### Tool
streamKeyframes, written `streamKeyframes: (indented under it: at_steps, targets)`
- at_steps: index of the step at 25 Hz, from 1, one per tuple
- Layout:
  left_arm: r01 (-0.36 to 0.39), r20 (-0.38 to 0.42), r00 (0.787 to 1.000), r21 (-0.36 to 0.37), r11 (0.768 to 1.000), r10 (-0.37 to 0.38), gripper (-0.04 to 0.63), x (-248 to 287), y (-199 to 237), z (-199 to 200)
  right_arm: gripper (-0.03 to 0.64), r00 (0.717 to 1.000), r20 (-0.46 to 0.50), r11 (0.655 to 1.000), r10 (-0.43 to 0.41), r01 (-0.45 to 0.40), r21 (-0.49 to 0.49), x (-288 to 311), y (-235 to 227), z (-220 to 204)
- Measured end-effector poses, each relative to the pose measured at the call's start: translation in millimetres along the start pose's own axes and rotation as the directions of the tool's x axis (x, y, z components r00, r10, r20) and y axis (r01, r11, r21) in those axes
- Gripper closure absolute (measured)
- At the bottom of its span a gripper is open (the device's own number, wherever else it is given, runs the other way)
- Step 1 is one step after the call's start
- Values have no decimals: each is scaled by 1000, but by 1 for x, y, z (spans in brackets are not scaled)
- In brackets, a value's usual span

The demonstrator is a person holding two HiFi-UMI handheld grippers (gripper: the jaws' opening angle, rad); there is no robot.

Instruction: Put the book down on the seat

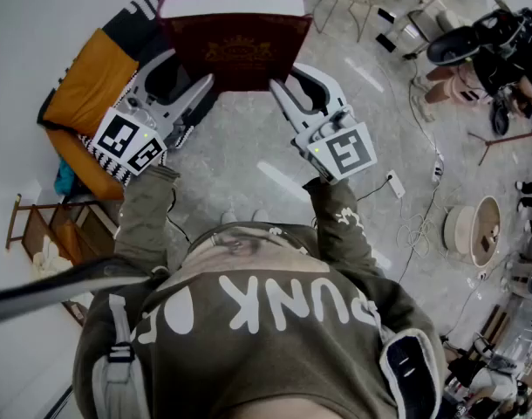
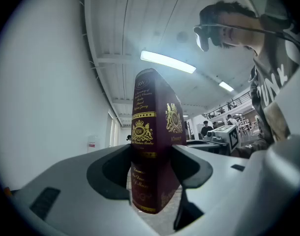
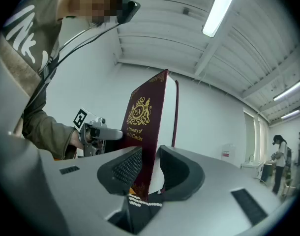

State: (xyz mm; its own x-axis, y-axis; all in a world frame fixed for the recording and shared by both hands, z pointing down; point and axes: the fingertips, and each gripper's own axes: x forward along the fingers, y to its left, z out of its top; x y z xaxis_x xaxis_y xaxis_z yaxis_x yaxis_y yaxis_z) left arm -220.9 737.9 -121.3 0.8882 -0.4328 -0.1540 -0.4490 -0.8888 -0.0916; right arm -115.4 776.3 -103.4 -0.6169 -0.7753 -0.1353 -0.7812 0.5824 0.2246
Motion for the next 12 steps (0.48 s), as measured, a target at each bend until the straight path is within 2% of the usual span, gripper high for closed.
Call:
streamKeyframes:
  at_steps: [12]
  targets:
    - [-2, -3, 1000, 2, 1000, 2, 357, -1, 1, 0, 502, 1000, -1, 1000, 0, 0, -9, 1, 1, 0]
